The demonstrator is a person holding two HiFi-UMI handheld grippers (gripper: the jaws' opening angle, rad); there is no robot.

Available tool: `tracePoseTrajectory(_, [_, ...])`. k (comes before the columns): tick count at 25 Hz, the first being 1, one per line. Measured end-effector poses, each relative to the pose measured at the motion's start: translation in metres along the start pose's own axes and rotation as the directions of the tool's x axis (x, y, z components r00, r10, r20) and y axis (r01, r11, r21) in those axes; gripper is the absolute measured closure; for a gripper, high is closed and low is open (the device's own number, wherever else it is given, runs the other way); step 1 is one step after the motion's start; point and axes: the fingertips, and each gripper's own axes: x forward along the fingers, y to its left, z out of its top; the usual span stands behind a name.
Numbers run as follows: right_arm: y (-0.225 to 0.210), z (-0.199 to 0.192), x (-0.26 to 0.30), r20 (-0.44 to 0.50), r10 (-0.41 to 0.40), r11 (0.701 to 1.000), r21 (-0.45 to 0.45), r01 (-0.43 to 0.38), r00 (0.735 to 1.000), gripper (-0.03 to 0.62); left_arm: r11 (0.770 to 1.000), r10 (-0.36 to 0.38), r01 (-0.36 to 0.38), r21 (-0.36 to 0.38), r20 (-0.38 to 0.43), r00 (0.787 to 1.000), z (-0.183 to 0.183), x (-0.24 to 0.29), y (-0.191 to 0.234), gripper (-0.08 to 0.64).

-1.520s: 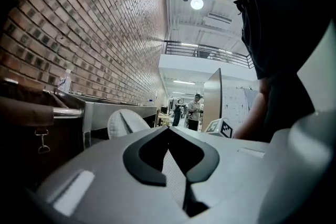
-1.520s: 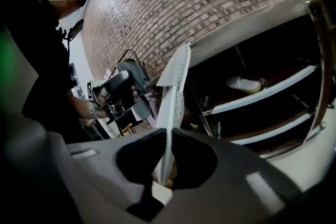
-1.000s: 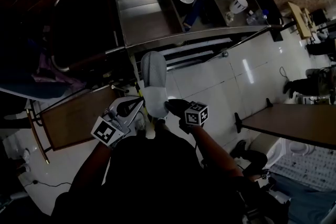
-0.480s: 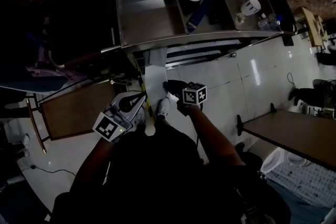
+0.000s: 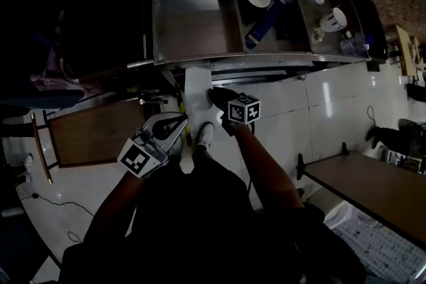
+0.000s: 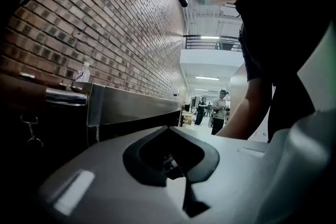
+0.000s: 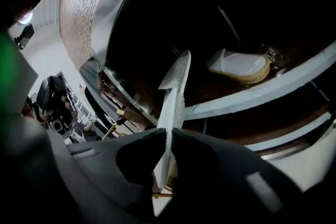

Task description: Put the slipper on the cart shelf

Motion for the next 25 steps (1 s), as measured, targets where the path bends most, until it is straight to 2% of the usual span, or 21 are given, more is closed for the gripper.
tracePoseTrajectory(5, [-0.010, 0.033, 0.012, 0.101, -0.020, 0.997, -0.071, 0.028, 0.995, 0.558, 1.000, 0.024, -0.025, -0.005, -0.013, 1.000, -0.003, 0.004, 0.005, 0.560])
tracePoseTrajectory(11, [-0.018, 0.060, 0.024, 0.179, -0.056, 0.983, -0.159, 0.086, 0.982, 0.558, 0.998, 0.054, -0.055, -0.024, -0.022, 0.998, -0.008, 0.010, 0.012, 0.560])
tracePoseTrajectory(20, [-0.027, 0.087, 0.042, 0.260, -0.060, 0.977, -0.185, 0.111, 0.964, 0.558, 0.996, 0.075, -0.077, -0.039, -0.044, 0.996, -0.016, 0.015, 0.011, 0.560])
tracePoseTrajectory(25, [-0.030, 0.105, 0.045, 0.322, -0.092, 0.948, -0.261, 0.182, 0.942, 0.558, 0.994, 0.094, -0.097, -0.046, -0.055, 0.994, -0.018, 0.018, 0.015, 0.560])
